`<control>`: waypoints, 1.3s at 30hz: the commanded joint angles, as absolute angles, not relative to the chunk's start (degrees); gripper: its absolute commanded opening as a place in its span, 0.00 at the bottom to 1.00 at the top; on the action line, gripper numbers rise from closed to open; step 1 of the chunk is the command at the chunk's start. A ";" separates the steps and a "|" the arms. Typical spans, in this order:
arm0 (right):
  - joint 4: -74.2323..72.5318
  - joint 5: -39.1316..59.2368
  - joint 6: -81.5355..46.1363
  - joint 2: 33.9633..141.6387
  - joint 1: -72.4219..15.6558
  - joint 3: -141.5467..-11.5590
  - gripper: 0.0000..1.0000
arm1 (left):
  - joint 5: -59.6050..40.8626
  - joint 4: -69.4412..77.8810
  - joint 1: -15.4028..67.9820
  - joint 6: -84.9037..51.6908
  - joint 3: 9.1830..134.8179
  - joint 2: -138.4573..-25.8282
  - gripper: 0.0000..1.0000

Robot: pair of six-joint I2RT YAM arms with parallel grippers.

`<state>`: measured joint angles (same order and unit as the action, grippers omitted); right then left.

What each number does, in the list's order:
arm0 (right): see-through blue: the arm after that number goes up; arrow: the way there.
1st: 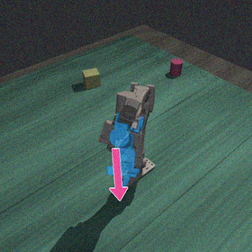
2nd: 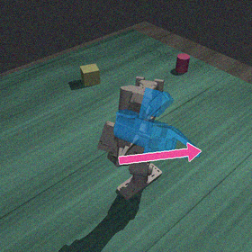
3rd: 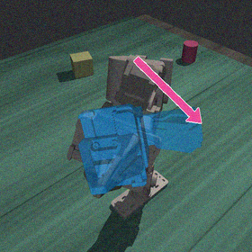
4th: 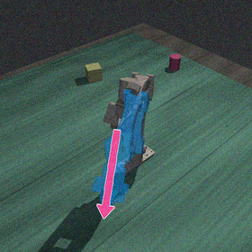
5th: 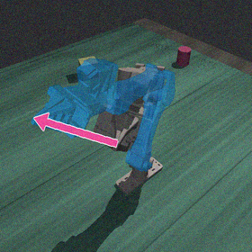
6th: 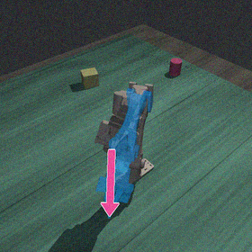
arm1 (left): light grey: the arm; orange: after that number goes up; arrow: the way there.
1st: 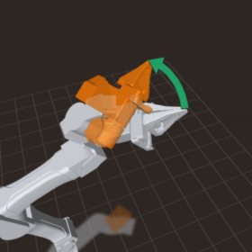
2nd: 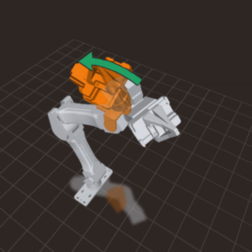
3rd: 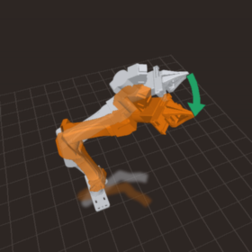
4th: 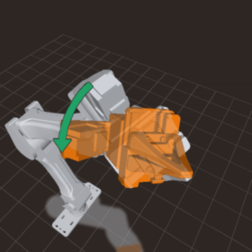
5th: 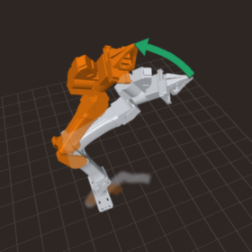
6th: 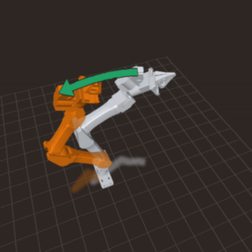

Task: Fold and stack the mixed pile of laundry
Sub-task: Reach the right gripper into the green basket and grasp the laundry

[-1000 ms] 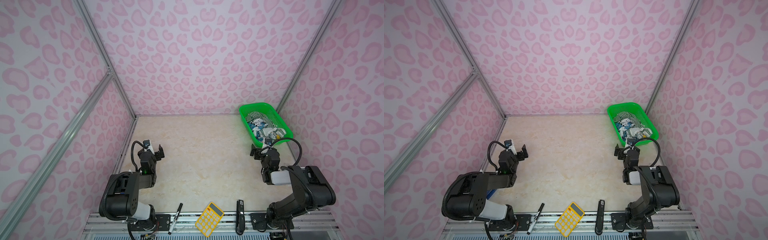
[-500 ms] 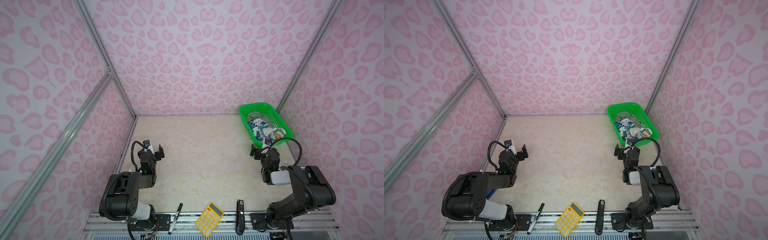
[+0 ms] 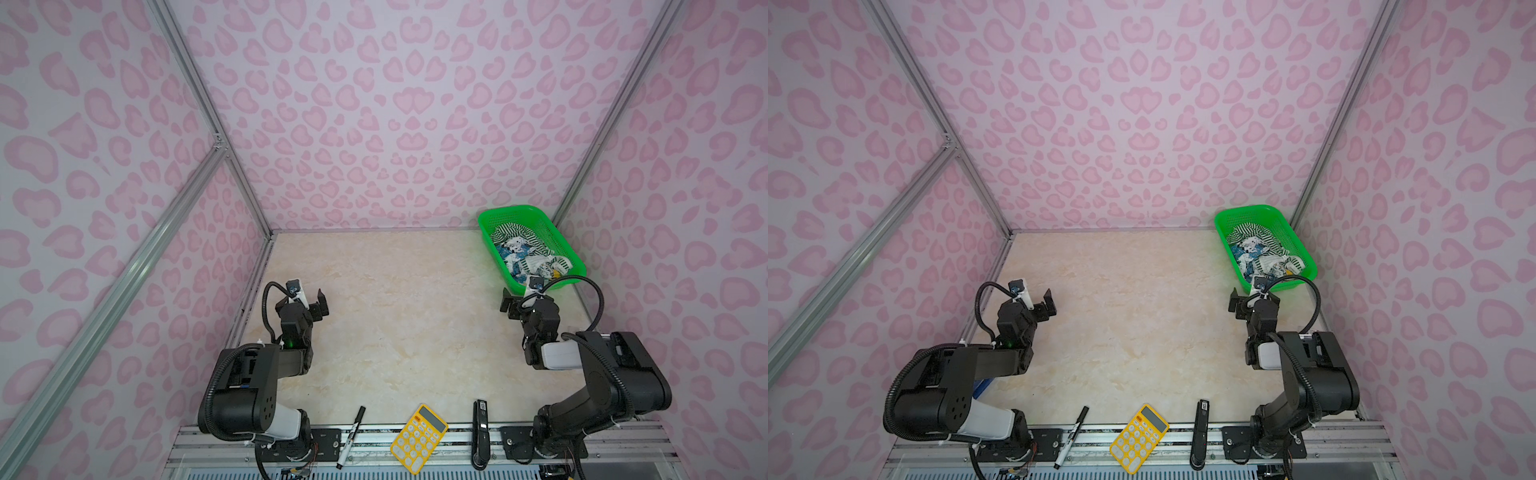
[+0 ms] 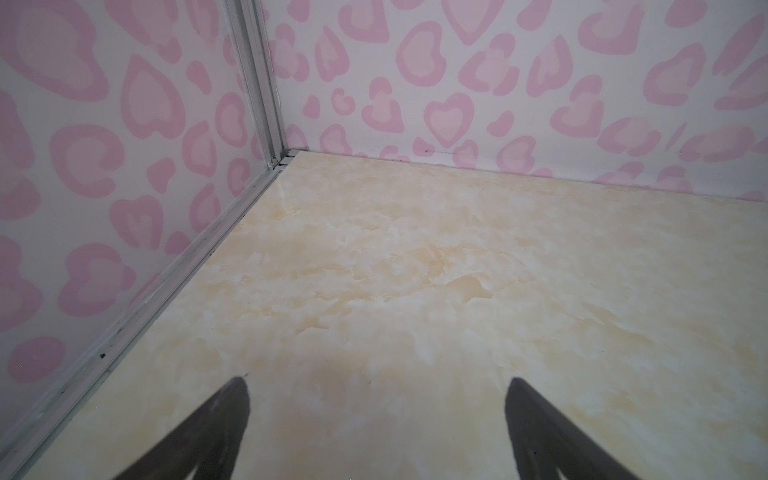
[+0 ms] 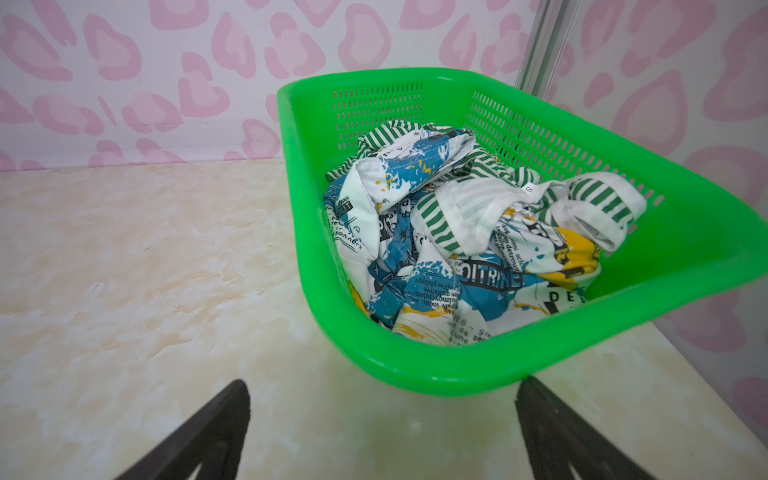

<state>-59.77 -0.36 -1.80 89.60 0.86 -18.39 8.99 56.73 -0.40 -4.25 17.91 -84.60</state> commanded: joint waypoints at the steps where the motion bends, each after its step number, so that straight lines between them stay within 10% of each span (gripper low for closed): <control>1: -62.27 -2.02 -1.76 88.63 0.66 -17.00 1.00 | 9.68 56.67 -0.26 -3.78 18.57 -83.53 0.98; 16: -13.22 -12.53 -4.72 60.09 -2.92 -31.88 0.96 | 19.61 18.02 6.70 -4.84 32.84 -61.09 0.98; 27: 22.35 -0.22 -7.73 86.27 2.79 -72.24 0.84 | 6.87 -5.93 7.57 -9.88 46.75 -54.65 0.98; 39: 29.77 3.40 -13.24 112.16 7.26 -94.37 0.68 | -3.65 -17.80 7.97 -9.45 53.03 -52.68 0.97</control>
